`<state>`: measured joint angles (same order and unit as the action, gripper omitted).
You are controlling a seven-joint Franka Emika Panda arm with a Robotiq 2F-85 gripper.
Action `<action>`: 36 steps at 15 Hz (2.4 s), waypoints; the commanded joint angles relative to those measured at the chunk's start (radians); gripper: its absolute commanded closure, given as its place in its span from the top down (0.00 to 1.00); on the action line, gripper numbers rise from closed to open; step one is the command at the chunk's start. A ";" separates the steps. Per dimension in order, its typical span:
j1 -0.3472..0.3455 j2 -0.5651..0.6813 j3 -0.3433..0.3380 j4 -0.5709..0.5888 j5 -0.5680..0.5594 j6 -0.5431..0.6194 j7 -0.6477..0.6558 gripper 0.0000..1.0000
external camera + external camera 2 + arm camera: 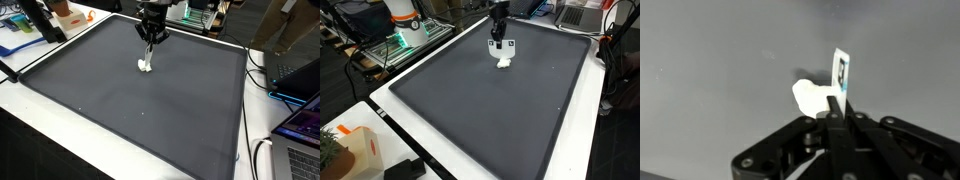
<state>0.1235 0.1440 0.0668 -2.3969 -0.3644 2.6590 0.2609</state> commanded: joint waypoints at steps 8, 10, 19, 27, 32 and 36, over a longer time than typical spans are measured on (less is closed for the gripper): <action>0.035 0.131 -0.032 0.080 -0.031 -0.028 0.016 0.01; 0.035 0.158 -0.037 0.107 -0.023 -0.056 0.010 0.01; 0.023 0.232 0.012 0.232 0.138 -0.274 -0.118 0.01; 0.039 0.352 -0.011 0.499 0.175 -0.653 -0.083 0.01; 0.032 0.415 0.011 0.632 0.223 -0.786 -0.157 0.01; 0.038 0.426 0.011 0.663 0.211 -0.732 -0.162 0.01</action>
<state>0.1593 0.5270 0.0752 -1.7644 -0.1672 1.8815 0.1149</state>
